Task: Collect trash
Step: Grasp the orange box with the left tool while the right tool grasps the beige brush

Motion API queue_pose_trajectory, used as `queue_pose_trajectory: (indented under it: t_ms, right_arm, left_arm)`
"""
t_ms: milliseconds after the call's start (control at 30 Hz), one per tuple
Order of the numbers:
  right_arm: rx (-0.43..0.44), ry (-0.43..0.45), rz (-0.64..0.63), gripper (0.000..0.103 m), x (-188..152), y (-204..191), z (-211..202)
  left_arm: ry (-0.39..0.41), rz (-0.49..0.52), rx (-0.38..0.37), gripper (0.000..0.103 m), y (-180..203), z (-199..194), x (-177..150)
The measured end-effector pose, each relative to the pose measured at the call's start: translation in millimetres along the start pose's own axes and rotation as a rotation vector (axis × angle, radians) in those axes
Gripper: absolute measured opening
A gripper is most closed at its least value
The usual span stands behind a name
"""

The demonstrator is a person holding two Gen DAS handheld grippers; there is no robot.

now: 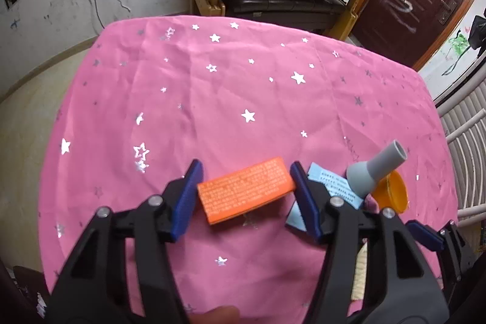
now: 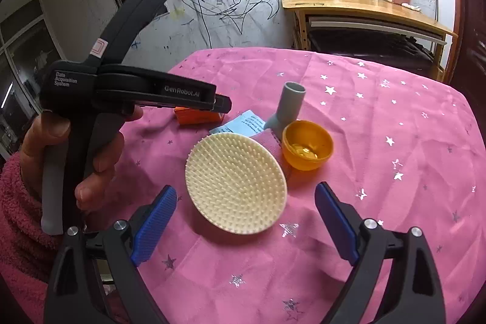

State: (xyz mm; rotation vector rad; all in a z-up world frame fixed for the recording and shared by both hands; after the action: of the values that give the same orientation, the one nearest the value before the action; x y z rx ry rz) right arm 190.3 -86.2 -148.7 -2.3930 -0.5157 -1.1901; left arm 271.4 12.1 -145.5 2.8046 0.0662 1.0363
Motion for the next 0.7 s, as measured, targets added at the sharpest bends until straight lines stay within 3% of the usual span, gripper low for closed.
queue_pose_trajectory:
  t_ms: [467,567,600,700]
  right_arm:
    - [-0.021,-0.064,-0.010,0.086,-4.5,-6.0,22.6]
    - [-0.031,-0.054,-0.011,0.073,-4.8,-3.3,21.3]
    - [-0.035,-0.050,-0.013,0.062,-3.9,-2.2,20.8]
    - [-0.025,-0.041,0.000,0.062,-3.1,-0.2,18.5]
  left_arm:
    - [0.051,-0.039,-0.006,0.056,-13.1,-21.4,7.2]
    - [0.055,-0.043,-0.005,0.056,-13.5,-24.3,5.8]
    - [0.056,-0.044,-0.004,0.056,-13.1,-24.9,5.3]
    - [0.061,-0.046,-0.002,0.056,-12.2,-28.3,4.3]
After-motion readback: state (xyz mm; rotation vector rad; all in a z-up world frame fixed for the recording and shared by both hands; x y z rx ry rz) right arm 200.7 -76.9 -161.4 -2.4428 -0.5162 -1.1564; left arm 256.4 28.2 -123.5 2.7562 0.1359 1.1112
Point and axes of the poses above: each gripper's, at about its wrist camera, not at the fingertips, and z roughly the way its jaws point, y to its right, x to its top, the point moved 10 cm from there along z, roughly the way its jaws point, and after that the axes turned 13 degrees about y, right-handed, at the moved point
